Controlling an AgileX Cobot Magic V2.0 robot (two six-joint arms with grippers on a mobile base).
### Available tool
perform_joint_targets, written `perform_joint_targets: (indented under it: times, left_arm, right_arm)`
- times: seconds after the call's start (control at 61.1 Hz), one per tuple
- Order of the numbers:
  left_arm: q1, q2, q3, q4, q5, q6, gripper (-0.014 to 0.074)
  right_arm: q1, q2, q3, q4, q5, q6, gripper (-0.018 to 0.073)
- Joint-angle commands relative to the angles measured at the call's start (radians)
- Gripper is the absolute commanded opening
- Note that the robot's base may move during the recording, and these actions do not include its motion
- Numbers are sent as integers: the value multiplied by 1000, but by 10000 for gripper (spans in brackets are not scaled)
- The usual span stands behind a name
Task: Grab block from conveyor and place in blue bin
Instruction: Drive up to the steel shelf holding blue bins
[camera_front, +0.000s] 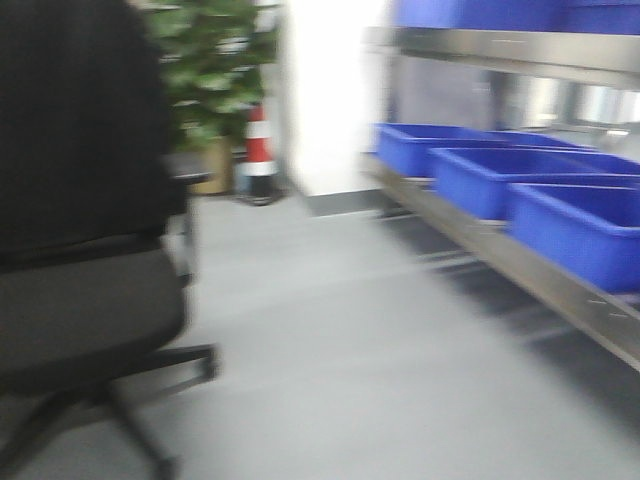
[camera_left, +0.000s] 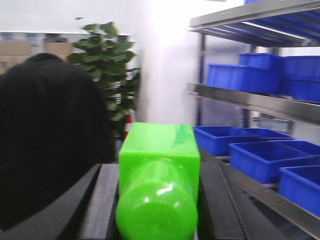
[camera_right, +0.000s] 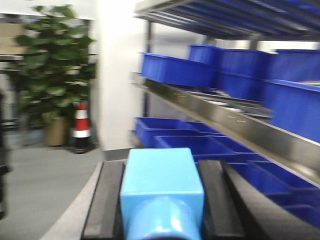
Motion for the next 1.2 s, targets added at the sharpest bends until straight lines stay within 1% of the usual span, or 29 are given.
perform_joint_targets:
  times: [0.0,1.179]
  left_arm:
    - [-3,-5,0,2,-19,1,-111]
    - [-3,-5,0,2,-19,1,-111]
  right_arm:
    - [-2,-2,1,-4,-24,-3,-162]
    - [-2,-2,1,-4,-24,-3,-162]
